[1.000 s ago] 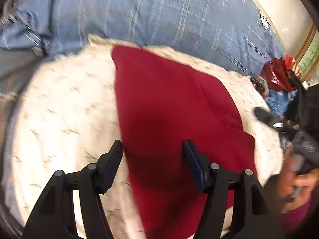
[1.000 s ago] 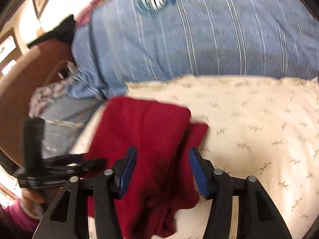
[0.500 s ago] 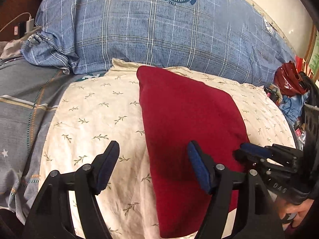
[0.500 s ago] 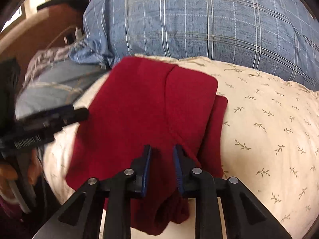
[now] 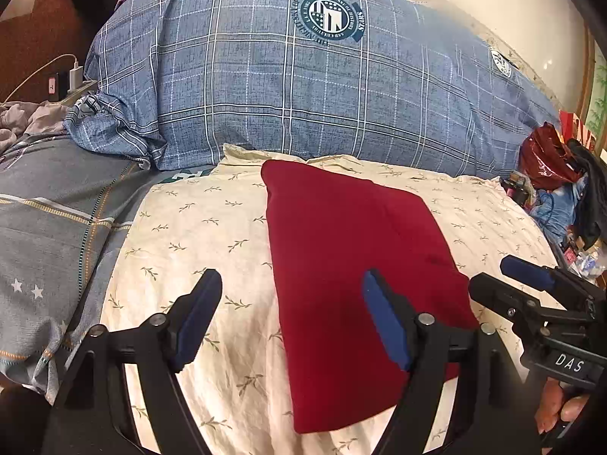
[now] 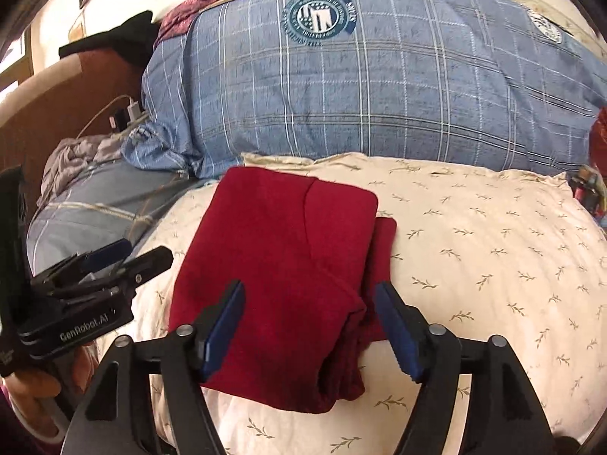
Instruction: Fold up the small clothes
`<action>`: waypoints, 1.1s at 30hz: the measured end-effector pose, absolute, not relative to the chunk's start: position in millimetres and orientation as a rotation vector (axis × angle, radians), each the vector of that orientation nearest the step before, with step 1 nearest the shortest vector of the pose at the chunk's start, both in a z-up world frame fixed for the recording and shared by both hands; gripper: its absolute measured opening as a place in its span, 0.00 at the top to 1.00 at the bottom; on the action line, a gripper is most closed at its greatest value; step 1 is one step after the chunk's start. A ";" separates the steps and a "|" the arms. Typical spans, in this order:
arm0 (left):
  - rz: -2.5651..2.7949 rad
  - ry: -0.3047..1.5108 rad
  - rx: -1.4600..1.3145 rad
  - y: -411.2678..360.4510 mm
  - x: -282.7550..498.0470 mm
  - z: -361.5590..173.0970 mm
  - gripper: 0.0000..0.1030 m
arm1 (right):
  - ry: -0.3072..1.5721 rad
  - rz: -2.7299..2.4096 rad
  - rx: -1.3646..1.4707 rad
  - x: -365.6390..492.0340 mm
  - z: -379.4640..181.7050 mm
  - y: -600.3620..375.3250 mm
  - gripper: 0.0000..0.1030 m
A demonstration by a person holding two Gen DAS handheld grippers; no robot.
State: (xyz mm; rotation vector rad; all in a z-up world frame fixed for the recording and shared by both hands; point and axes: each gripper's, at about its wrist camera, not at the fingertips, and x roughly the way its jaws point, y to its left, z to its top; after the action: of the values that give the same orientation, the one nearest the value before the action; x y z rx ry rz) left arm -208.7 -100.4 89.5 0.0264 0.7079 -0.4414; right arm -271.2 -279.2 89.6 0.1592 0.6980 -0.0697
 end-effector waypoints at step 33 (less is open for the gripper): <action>-0.380 0.657 0.074 -105.6 -218.7 93.6 0.25 | 0.684 -0.119 0.174 -272.7 84.9 -277.8 0.17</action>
State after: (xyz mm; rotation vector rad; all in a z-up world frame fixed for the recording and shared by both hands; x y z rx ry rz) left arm -218.7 -105.6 93.6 0.0745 0.6572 -0.3804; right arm -272.7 -277.8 84.9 0.1738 0.6842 -0.1194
